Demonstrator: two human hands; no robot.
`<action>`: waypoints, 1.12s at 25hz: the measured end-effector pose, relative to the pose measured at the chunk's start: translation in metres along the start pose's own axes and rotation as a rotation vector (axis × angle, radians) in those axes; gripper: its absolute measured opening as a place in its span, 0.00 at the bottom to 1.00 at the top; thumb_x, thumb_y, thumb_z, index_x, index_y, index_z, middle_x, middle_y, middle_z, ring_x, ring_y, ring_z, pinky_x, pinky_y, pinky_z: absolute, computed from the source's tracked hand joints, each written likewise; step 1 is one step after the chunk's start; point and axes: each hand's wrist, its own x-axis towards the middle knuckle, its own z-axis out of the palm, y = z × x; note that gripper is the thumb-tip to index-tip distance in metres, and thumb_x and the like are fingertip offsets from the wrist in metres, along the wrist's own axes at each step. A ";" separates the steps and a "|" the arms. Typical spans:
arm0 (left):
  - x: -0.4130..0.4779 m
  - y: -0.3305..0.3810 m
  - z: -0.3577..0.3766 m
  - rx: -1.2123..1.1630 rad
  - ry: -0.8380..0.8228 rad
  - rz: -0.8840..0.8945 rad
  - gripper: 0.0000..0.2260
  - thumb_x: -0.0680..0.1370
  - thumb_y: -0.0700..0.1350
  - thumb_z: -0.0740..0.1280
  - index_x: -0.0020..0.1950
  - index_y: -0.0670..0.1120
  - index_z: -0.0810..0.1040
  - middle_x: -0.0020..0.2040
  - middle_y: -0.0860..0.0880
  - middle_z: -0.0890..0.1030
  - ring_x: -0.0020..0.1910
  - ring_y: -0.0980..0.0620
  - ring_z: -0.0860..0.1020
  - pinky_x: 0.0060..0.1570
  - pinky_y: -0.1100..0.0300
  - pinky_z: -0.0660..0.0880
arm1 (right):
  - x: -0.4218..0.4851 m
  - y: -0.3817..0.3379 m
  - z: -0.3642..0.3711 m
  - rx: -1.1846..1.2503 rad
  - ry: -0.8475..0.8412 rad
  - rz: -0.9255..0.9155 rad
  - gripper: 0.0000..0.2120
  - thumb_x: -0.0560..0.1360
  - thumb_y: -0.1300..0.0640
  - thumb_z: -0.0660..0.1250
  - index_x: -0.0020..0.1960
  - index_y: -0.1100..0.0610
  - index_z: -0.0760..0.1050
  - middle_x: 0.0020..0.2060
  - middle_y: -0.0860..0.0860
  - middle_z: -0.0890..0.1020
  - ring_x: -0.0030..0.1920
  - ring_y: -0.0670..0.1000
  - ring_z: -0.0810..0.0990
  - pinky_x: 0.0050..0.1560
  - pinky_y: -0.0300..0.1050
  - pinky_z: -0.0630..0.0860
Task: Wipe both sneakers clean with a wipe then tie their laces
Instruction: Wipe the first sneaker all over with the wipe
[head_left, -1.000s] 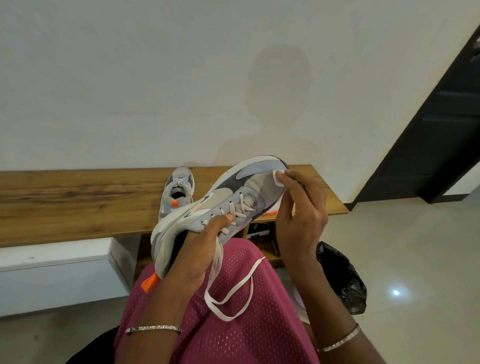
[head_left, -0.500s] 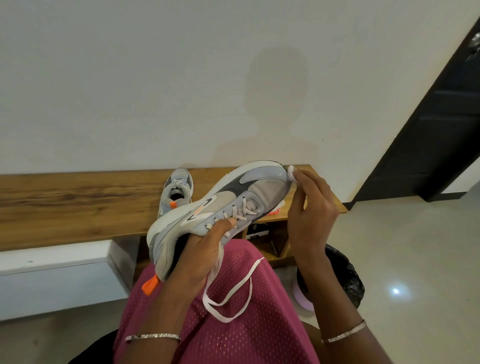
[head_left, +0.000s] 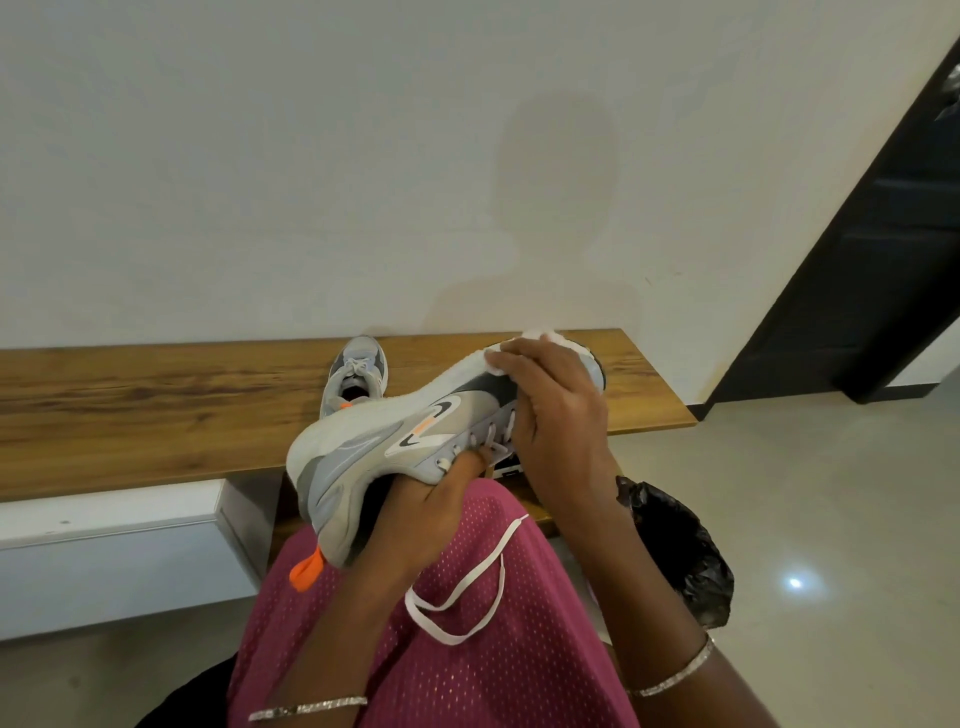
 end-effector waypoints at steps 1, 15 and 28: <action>-0.001 0.000 0.001 0.015 0.004 0.007 0.14 0.81 0.45 0.68 0.64 0.58 0.79 0.60 0.60 0.81 0.62 0.66 0.76 0.67 0.63 0.70 | 0.002 0.001 -0.001 -0.010 -0.027 -0.035 0.17 0.77 0.61 0.56 0.54 0.64 0.83 0.54 0.58 0.83 0.57 0.57 0.81 0.59 0.51 0.79; 0.001 -0.003 -0.004 0.098 -0.032 0.133 0.19 0.79 0.62 0.66 0.69 0.62 0.75 0.67 0.63 0.77 0.69 0.65 0.71 0.74 0.57 0.66 | -0.023 -0.009 0.004 -0.003 -0.072 -0.063 0.19 0.82 0.55 0.55 0.58 0.64 0.82 0.57 0.58 0.83 0.62 0.55 0.80 0.69 0.55 0.73; -0.003 -0.004 -0.002 -0.234 -0.157 0.035 0.45 0.67 0.82 0.55 0.69 0.50 0.74 0.67 0.51 0.80 0.69 0.54 0.76 0.70 0.56 0.69 | -0.042 -0.020 0.006 0.049 -0.035 -0.090 0.23 0.86 0.52 0.52 0.57 0.63 0.82 0.56 0.58 0.84 0.61 0.55 0.81 0.63 0.53 0.78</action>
